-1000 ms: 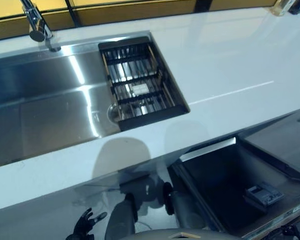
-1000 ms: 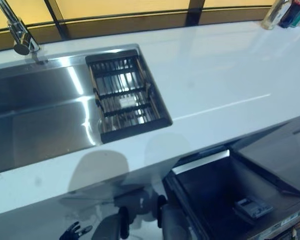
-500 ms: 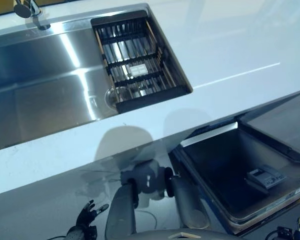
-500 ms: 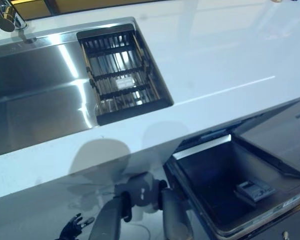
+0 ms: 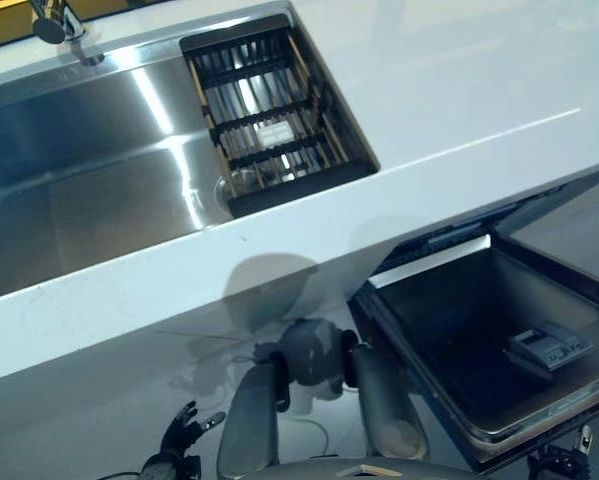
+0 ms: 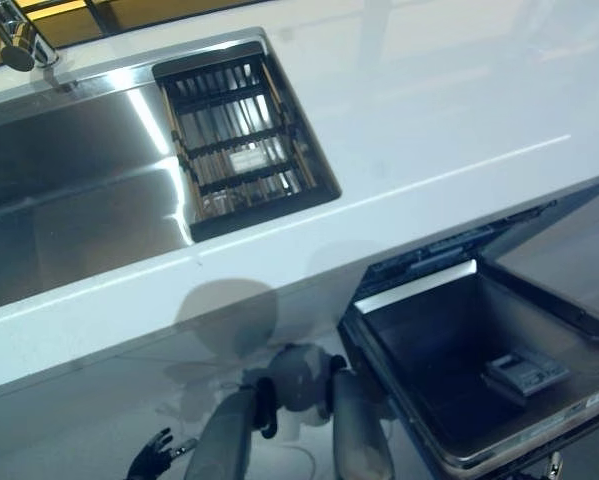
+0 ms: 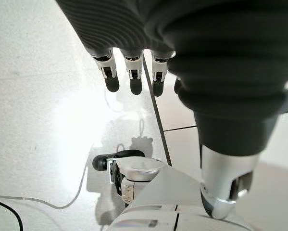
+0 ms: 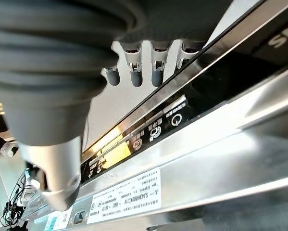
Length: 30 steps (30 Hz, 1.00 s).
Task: Pick up plates and place into dishwasher.
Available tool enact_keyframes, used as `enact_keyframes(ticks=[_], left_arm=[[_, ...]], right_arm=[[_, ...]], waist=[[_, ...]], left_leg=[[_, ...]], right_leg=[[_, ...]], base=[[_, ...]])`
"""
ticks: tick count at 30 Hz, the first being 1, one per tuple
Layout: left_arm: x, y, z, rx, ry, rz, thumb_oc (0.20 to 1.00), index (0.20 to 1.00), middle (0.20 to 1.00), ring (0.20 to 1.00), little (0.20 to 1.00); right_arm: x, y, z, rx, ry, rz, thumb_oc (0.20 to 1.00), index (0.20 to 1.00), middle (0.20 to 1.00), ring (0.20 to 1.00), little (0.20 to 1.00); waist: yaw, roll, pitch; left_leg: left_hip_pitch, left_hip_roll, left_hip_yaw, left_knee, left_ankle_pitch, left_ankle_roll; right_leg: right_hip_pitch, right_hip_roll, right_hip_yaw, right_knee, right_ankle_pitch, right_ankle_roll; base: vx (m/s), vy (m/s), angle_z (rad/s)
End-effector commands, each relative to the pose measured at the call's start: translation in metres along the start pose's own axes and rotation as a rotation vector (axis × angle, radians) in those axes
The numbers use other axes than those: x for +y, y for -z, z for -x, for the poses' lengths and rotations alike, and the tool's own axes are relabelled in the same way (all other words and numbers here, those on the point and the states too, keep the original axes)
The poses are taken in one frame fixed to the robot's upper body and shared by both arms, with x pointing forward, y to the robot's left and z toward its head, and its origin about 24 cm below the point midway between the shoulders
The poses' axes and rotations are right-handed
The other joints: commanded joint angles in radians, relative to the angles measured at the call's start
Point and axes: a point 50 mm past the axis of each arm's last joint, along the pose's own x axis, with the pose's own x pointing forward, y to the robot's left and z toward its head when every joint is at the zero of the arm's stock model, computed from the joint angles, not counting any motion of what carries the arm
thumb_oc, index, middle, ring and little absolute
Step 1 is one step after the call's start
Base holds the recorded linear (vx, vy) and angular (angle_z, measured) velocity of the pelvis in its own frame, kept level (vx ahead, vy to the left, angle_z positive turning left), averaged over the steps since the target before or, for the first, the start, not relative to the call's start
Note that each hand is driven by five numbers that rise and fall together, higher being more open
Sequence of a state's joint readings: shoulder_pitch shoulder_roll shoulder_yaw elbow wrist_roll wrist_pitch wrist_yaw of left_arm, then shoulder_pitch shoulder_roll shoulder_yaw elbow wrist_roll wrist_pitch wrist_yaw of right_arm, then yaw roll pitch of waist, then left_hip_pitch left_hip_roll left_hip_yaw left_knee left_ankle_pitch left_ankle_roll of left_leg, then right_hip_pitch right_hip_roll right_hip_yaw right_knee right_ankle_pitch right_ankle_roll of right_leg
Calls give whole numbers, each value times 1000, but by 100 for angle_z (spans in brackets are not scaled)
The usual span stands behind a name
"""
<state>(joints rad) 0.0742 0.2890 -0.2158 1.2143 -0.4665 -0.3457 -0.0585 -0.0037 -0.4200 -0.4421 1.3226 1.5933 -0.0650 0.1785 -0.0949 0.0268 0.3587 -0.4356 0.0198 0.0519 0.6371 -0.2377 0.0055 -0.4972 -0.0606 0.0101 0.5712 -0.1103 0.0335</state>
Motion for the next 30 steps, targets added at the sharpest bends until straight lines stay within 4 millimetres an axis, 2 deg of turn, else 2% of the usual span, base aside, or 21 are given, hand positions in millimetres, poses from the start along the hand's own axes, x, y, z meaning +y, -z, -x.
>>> enact_keyframes(ticks=[1,5,6,9,11,15,19,24,30], left_arm=[[-6,8,4,-1,29,-24,1000,1000,1000,1000,1000],[-8,14,7,20,43,-44,1000,1000,1000,1000,1000],[-7,15,7,22,43,-45,1000,1000,1000,1000,1000],[-4,22,10,41,48,-55,1000,1000,1000,1000,1000],[-3,25,12,50,51,-68,1000,1000,1000,1000,1000],[2,25,13,50,46,-85,1000,1000,1000,1000,1000],[2,24,13,46,50,-96,1000,1000,1000,1000,1000],[1,25,13,54,46,-102,1000,1000,1000,1000,1000],[-2,31,16,76,56,-112,1000,1000,1000,1000,1000]], right_arm=[[28,3,-5,55,-148,-15,1000,1000,1000,1000,1000],[59,16,-5,137,-380,77,1000,1000,1000,1000,1000],[61,17,-5,144,-398,88,1000,1000,1000,1000,1000],[82,28,-1,214,-589,239,1000,1000,1000,1000,1000],[91,32,0,243,-653,315,1000,1000,1000,1000,1000],[104,38,2,287,-720,479,1000,1000,1000,1000,1000],[129,45,5,295,-799,570,1000,1000,1000,1000,1000],[158,57,10,274,-828,583,1000,1000,1000,1000,1000],[180,81,22,281,-853,552,1000,1000,1000,1000,1000]], waist=[[18,15,-30],[29,27,-39],[29,28,-39],[37,31,-50],[40,32,-57],[46,28,-65],[56,22,-69],[69,15,-70],[79,7,-75]], left_leg=[[-43,-42,-5,24,9,43],[-46,-51,-11,32,7,40],[-46,-52,-12,32,7,40],[-42,-54,-11,33,9,39],[-38,-52,-11,33,10,39],[-40,-51,-9,44,6,42],[-40,-50,-12,55,3,45],[-25,-51,-22,43,7,46],[8,-56,-33,12,15,49]], right_leg=[[60,-16,-48,-5,-5,-45],[64,-24,-59,-3,-10,-48],[65,-25,-60,-3,-10,-49],[71,-32,-72,-10,-8,-48],[73,-34,-73,-12,-7,-47],[73,-34,-70,-9,-7,-47],[74,-32,-67,1,-11,-48],[87,-25,-60,3,-15,-46],[120,-16,-51,-15,-17,-45]], base=[[0,0,0],[26,1,-2],[32,6,-10],[55,13,-5],[48,9,-12],[34,-10,-10],[48,-23,-10],[48,-16,1],[80,-1,1]])
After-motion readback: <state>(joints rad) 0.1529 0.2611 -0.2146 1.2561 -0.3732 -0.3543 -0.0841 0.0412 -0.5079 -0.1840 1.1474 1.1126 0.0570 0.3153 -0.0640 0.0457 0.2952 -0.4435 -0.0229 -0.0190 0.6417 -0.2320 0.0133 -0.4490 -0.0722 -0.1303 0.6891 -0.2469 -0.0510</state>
